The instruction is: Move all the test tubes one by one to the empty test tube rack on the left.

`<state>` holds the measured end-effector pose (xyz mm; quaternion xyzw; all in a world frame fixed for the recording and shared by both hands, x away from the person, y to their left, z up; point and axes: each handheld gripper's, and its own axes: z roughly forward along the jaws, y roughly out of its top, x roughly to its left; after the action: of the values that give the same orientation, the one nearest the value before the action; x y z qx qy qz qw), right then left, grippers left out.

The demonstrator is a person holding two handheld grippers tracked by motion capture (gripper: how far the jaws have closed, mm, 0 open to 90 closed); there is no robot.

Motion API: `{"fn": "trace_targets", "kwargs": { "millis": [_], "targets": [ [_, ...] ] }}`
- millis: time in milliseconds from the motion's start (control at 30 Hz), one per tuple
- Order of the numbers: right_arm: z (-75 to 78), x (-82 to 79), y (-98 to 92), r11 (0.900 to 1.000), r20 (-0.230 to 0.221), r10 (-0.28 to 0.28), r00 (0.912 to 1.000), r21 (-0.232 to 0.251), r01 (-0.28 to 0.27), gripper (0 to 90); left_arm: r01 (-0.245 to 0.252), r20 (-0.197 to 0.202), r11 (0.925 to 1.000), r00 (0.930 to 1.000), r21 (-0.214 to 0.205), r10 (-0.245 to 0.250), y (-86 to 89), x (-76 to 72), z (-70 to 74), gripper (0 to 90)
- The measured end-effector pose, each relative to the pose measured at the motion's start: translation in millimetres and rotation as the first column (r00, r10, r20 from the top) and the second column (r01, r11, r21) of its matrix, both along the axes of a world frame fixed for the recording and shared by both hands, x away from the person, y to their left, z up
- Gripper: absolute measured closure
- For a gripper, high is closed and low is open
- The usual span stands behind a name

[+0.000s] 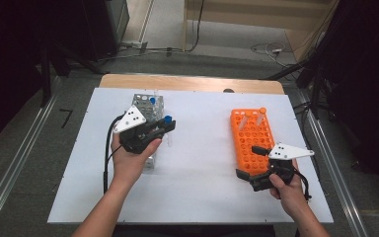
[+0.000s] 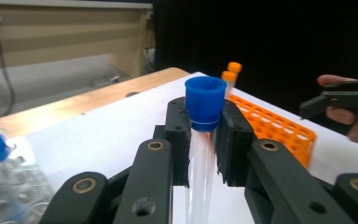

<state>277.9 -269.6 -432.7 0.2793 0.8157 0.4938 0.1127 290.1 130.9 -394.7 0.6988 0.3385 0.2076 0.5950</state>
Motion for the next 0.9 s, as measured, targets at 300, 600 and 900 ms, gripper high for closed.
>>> {"fn": "trace_targets", "kwargs": {
  "millis": [300,600,900],
  "targets": [
    [-5.0,6.4,-18.0,0.9982,-0.01,-0.06,0.9982,-0.002,0.06,0.0,-0.075,-0.001,0.9971,0.9971,-0.008,0.075,18.4,20.0,3.8,76.9],
    [-7.4,14.8,-36.2,0.9941,-0.012,-0.108,0.9941,0.011,0.108,0.0,-0.163,-0.01,0.986,0.9866,-0.033,0.163,38.8,41.3,6.1,76.9],
    [-9.9,18.3,-41.6,0.9916,-0.014,-0.129,0.9915,0.003,0.129,0.0,-0.232,-0.004,0.971,0.9726,-0.056,0.233,43.0,63.3,-4.8,76.8]
  ]
}}
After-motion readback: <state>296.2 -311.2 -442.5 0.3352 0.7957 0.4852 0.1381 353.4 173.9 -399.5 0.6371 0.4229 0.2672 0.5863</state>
